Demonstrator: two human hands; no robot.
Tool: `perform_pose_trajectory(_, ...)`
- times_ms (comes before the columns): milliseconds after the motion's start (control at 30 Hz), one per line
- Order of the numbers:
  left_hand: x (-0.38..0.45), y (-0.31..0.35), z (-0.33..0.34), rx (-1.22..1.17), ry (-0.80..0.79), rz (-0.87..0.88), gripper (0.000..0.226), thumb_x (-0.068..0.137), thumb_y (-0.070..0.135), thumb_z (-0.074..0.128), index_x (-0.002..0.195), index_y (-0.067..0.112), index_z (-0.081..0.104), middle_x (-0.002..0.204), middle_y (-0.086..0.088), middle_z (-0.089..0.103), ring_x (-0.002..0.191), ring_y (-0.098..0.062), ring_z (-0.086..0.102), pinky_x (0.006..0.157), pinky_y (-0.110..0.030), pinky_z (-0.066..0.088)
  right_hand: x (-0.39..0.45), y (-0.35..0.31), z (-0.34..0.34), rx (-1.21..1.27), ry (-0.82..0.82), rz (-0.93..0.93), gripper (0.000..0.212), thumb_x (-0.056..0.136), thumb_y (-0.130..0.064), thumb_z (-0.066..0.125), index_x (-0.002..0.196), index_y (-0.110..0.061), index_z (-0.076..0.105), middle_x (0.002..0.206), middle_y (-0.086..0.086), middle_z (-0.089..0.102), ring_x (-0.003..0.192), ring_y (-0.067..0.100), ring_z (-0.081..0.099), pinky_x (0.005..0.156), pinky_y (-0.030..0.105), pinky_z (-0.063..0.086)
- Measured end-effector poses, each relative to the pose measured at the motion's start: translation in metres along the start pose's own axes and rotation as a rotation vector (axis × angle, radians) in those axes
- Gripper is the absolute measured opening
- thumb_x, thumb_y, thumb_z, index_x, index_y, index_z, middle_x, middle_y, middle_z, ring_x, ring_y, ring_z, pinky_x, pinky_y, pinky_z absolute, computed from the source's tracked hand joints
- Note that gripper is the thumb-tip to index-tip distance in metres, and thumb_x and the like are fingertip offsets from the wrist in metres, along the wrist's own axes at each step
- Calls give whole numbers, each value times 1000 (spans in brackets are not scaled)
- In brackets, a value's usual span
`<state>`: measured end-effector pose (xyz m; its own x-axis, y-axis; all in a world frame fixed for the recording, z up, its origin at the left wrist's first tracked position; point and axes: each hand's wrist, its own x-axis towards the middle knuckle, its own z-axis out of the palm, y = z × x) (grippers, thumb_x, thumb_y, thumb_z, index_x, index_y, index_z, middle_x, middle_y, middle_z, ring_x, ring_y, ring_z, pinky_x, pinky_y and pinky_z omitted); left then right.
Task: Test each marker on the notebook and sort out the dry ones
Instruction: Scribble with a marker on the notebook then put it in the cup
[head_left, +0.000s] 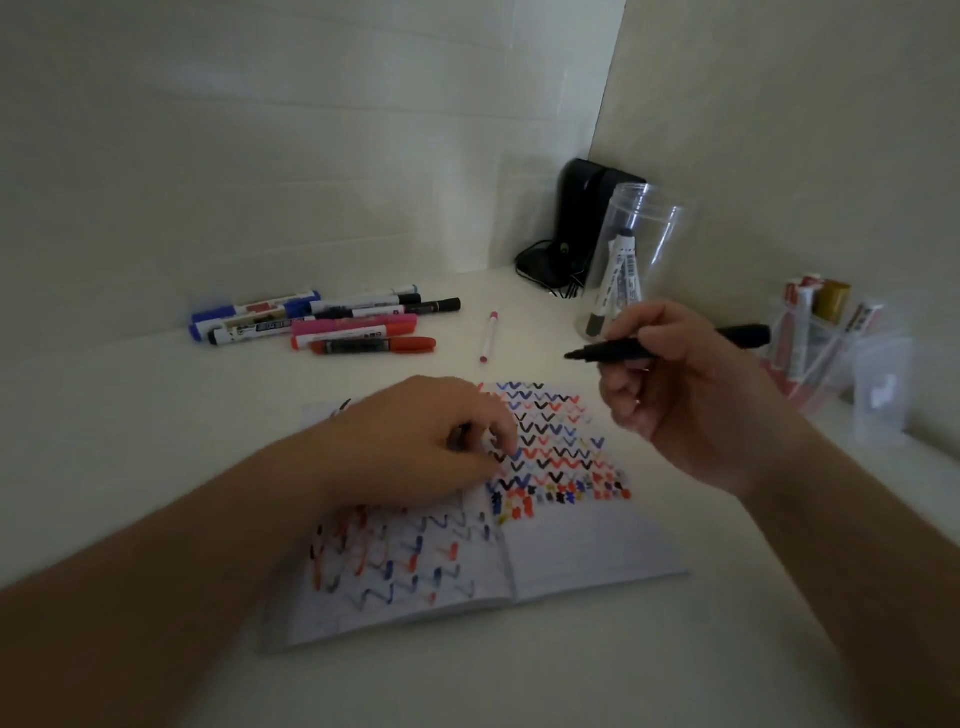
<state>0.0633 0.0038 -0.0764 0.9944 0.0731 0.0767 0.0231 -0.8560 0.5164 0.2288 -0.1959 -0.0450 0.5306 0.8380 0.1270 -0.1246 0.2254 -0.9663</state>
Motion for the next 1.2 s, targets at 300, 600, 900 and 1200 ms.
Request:
perform_pose_trajectory(300,6,1,9,64,-27,27,24,86,41,68,95,64,71,93,20,52,86,1,53,70,-21,39,-30,41,13,-521,15,28,27,78,4,79,66,-13,61,55,2,58,48,11,47,46,21,38)
perform_pose_trajectory(600,8,1,9,62,-34,10,28,79,41,66,92,66,70,94,27,52,91,18,48,75,-23,41,-31,42,16,-684,60,22,25,80,-6,86,70,-9,62,59,3,63,52,13,52,50,26,42)
perform_pose_trajectory(900,8,1,9,52,-25,16,28,84,38,69,91,64,71,92,19,55,89,8,53,74,-24,44,-33,41,23,-642,130,117,31,82,-9,80,72,7,56,63,24,67,48,21,60,45,27,45)
perform_pose_trajectory(1200,9,1,9,55,-38,6,27,82,40,68,93,65,71,93,19,54,88,7,52,75,-25,44,-32,45,25,-758,154,99,30,80,-5,79,64,-2,54,60,21,64,47,19,58,47,30,45)
